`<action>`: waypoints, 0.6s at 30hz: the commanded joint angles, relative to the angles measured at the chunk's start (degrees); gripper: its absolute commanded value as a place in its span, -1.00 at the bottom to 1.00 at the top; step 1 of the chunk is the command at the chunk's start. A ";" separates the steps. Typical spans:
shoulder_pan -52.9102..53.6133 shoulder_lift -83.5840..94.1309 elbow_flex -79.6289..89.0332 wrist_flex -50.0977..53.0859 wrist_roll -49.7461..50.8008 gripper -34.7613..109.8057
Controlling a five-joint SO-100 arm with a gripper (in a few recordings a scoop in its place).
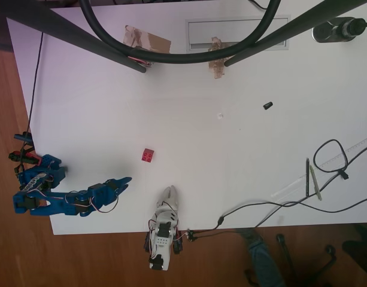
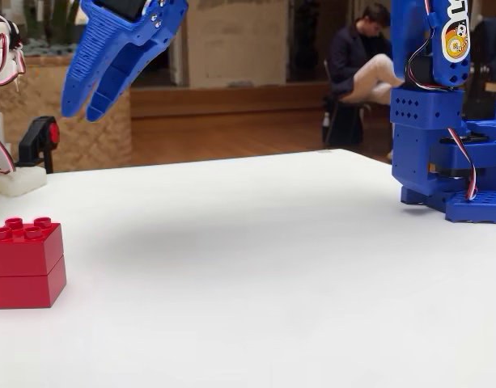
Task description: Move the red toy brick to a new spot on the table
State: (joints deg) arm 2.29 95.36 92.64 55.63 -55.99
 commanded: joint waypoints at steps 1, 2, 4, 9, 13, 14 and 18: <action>2.55 20.39 16.00 -0.35 -5.80 -0.43; 3.25 24.61 21.27 -0.53 -7.73 -0.46; 4.66 32.78 30.94 -0.35 -11.43 -0.48; 7.56 51.94 50.63 3.52 -20.48 -0.51; 8.17 66.71 62.67 9.67 -26.37 -0.52; 8.00 70.40 65.04 11.78 -27.51 -0.52; 7.73 83.06 73.12 18.90 -30.94 -0.52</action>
State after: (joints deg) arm 9.84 170.51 163.12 70.75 -84.90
